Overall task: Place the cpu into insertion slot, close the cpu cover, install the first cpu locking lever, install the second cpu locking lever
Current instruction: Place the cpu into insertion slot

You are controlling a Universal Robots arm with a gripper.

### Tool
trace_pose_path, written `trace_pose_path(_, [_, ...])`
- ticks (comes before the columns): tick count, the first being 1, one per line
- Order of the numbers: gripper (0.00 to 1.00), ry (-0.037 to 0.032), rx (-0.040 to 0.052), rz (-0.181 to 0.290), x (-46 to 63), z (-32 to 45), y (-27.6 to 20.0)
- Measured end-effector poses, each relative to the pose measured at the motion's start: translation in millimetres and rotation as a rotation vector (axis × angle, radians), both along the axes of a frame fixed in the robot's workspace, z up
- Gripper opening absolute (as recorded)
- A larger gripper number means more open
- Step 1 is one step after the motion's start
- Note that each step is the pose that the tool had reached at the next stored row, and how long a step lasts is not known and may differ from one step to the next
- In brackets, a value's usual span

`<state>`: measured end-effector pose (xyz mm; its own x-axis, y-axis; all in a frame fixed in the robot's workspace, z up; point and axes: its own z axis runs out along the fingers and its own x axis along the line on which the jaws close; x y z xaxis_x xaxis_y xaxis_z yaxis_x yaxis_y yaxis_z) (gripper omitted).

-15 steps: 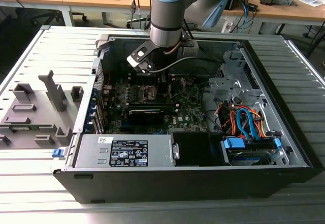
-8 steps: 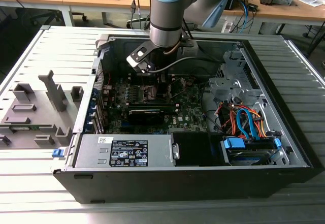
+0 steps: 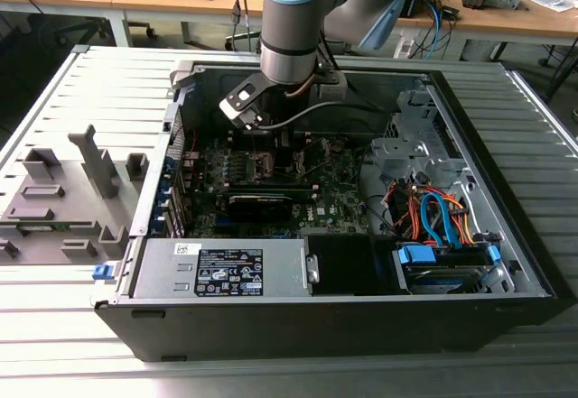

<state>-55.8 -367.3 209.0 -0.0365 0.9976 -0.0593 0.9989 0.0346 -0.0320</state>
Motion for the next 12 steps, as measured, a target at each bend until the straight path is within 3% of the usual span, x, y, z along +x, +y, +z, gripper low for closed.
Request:
trace_pose_path(4, [0.54, 0.0, 0.0001, -0.023, -0.2, -0.8, 0.1])
trace_pose_path(12, [0.54, 0.0, 0.0001, -0.024, -0.2, -2.5, 0.1])
